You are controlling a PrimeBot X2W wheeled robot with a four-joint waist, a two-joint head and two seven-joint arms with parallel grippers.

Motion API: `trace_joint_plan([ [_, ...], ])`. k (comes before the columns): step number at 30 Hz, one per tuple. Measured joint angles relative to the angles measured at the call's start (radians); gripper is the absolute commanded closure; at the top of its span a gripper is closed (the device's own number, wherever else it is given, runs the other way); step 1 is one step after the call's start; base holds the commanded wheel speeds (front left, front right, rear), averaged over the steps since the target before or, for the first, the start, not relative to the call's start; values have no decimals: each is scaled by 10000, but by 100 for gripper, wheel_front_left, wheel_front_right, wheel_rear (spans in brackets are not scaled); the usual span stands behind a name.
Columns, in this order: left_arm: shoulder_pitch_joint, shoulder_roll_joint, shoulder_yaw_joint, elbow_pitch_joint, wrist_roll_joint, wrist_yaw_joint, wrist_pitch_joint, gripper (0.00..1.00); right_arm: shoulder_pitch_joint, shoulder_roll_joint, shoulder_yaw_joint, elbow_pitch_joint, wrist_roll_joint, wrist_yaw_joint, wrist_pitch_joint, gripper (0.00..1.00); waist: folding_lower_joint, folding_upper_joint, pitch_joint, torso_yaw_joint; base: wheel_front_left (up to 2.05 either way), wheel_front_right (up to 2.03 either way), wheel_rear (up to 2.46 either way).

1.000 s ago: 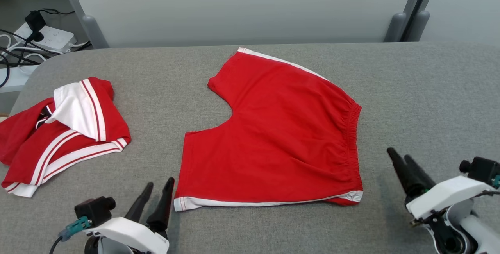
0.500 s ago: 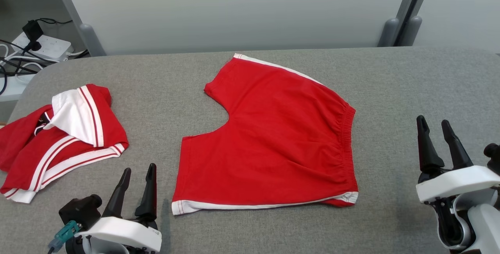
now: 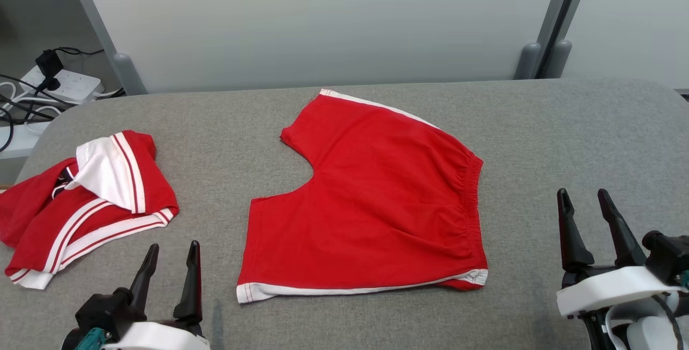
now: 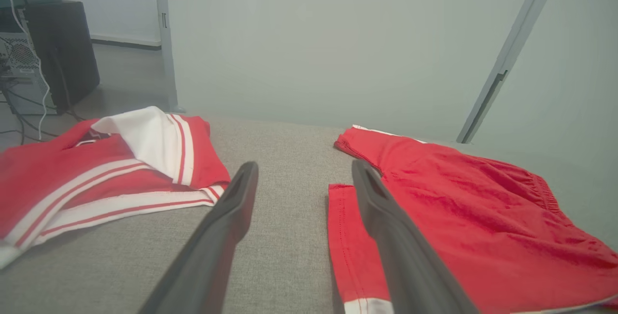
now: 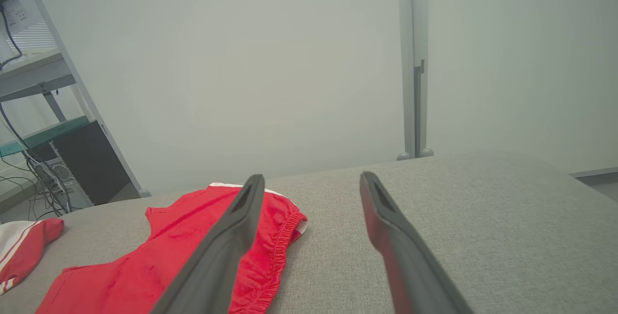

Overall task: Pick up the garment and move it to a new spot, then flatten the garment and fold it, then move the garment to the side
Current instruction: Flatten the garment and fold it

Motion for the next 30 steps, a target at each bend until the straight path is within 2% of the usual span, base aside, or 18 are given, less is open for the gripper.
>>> trace_joint_plan([
  [7,559,0,-215,-600,656,571,0,0,535,221,-13,-278,-658,0,0,0,0,0,-97,-80,0,0,0],
  [15,923,6,-583,-825,1227,1032,0,0,1196,443,94,-485,-1325,0,0,0,0,0,-220,-106,0,0,0],
  [22,1205,19,-846,-826,1507,1327,0,0,1490,479,437,-136,-1825,0,0,0,0,0,-297,-124,0,0,0],
  [30,1376,21,-1076,-673,1565,1503,2,0,1596,487,520,82,-1854,0,0,0,0,0,-285,-125,0,0,0],
])
